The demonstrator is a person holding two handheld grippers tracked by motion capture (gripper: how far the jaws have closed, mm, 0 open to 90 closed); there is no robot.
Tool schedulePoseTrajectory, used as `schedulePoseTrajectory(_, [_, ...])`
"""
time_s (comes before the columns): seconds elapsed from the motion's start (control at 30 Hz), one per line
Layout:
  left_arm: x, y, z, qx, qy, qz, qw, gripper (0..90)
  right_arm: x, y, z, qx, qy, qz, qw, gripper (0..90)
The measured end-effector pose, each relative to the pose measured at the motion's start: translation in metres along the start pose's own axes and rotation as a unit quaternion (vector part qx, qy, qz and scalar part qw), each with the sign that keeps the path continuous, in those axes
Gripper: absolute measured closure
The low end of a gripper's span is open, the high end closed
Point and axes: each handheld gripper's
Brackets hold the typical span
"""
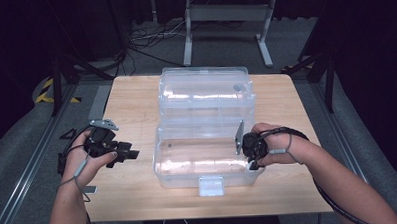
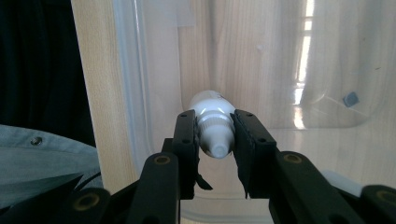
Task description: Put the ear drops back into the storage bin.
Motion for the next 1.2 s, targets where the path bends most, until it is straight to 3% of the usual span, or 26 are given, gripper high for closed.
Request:
schedulePoseTrajectory(0.9, [-0.002,0.0,-0.001,-0.004,0.0,-0.001,1.0,51.8,0.001,0.016,-0.002,-0.015,0.002,0.006,0.9999,70.8])
schedulePoseTrajectory(1.0, [-0.002,-0.001,-0.001,-0.004,-0.002,0.0,1.0,51.8,0.001,0.014,-0.002,-0.011,0.005,0.007,0.9999,65.8])
schedulePoseTrajectory(1.2, [-0.002,-0.001,-0.002,-0.003,-0.003,0.001,1.0,51.7,-0.003,0.003,-0.001,0.001,0.004,0.003,1.0,64.3])
Point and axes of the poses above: each handheld gripper's, and its own axes: y roughly forward along the jaws, z roughly out of its top, x roughly to its right, and after that the axes turned 6 degrees about x, right-handed
